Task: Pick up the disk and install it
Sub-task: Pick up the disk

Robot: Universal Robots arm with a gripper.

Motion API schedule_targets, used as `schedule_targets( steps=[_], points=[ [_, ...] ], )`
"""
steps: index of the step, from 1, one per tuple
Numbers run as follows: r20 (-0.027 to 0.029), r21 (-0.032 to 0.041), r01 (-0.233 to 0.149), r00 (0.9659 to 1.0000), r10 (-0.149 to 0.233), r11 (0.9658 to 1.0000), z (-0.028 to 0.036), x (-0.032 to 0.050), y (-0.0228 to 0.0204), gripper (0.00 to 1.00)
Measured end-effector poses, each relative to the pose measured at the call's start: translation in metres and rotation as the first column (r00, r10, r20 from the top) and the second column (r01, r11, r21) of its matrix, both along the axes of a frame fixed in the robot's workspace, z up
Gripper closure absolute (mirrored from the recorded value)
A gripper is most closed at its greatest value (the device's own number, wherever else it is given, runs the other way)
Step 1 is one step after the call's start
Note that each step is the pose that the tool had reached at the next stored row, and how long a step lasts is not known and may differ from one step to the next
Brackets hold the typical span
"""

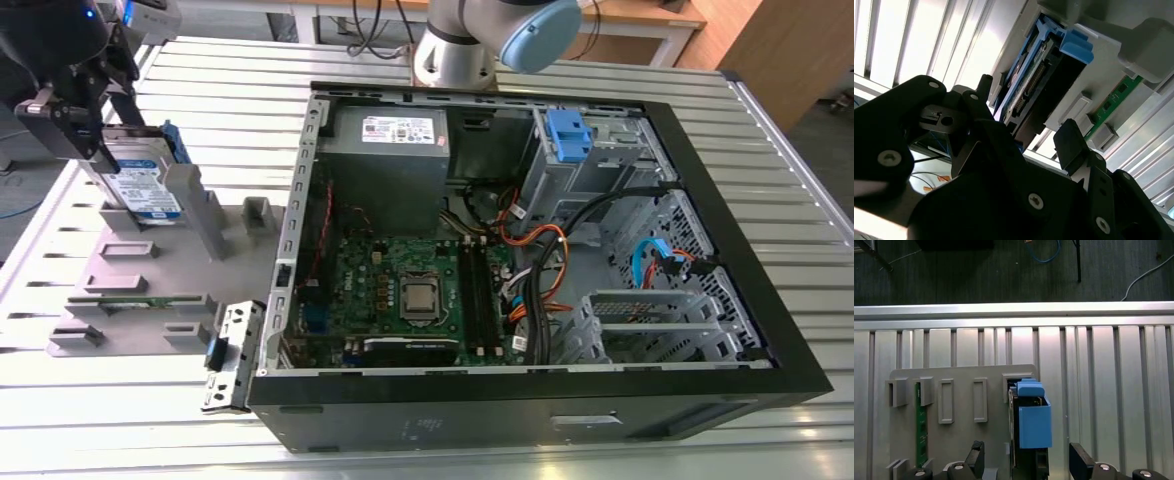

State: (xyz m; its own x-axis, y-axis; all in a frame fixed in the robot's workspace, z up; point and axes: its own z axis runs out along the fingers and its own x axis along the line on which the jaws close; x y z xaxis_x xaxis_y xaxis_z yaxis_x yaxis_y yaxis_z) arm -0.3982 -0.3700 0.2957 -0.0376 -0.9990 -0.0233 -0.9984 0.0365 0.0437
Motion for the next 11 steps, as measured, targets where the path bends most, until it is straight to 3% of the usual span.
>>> schedule_targets(
  steps=[8, 10, 11],
  points=[
    [-0.0001, 0.0000, 0.000, 1.0000, 0.000, 1.0000, -0.0001, 0.0000, 0.0000, 0.24],
    [0.0000, 0.0000, 0.000, 1.0000, 0.000, 1.0000, -0.0001, 0.0000, 0.0000, 0.25],
    [0.0000, 0.0000, 0.000, 1.0000, 0.000, 1.0000, -0.0002, 0.0000, 0.0000, 0.32]
  ],
)
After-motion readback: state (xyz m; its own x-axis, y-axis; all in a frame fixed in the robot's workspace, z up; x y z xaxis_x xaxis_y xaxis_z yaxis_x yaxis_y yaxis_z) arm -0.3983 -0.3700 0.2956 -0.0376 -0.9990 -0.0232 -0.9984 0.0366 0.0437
